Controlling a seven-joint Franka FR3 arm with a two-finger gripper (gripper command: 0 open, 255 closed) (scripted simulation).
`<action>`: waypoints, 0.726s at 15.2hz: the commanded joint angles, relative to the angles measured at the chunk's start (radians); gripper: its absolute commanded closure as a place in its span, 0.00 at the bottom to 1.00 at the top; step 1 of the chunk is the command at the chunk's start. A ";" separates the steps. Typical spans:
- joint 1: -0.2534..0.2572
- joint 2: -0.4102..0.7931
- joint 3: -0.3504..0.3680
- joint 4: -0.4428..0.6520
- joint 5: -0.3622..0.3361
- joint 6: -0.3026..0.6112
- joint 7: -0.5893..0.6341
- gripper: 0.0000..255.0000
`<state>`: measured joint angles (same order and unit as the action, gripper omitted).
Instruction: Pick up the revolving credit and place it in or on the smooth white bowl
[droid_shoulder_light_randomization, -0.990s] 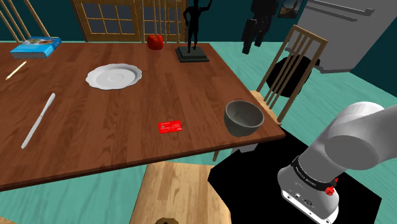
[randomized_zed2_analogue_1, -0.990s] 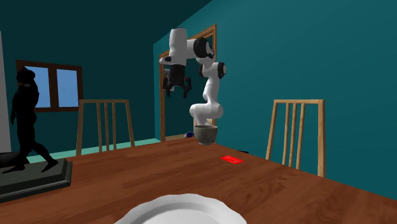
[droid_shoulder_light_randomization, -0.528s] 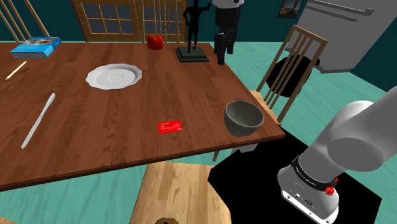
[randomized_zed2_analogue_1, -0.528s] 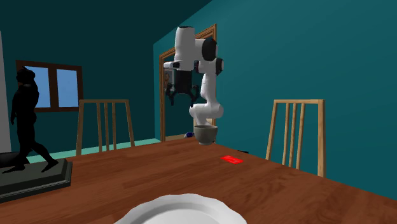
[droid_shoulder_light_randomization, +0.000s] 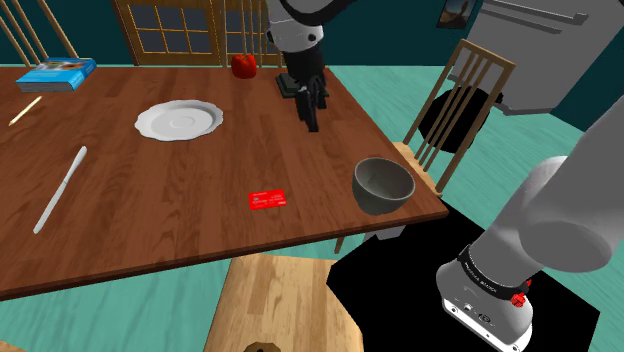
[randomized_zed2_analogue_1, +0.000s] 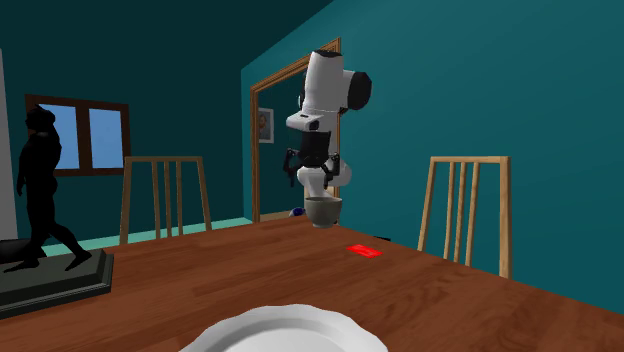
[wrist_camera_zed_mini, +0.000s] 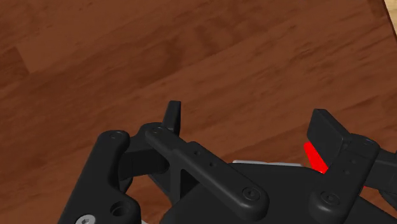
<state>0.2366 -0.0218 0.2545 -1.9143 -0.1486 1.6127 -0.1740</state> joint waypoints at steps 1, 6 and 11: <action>0.025 0.076 0.026 0.052 -0.027 -0.019 -0.007 0.00; 0.097 0.245 0.081 0.153 -0.094 -0.063 -0.022 0.00; 0.180 0.404 0.123 0.245 -0.160 -0.110 -0.045 0.00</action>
<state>0.4007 0.3468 0.3712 -1.6867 -0.2926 1.5087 -0.2113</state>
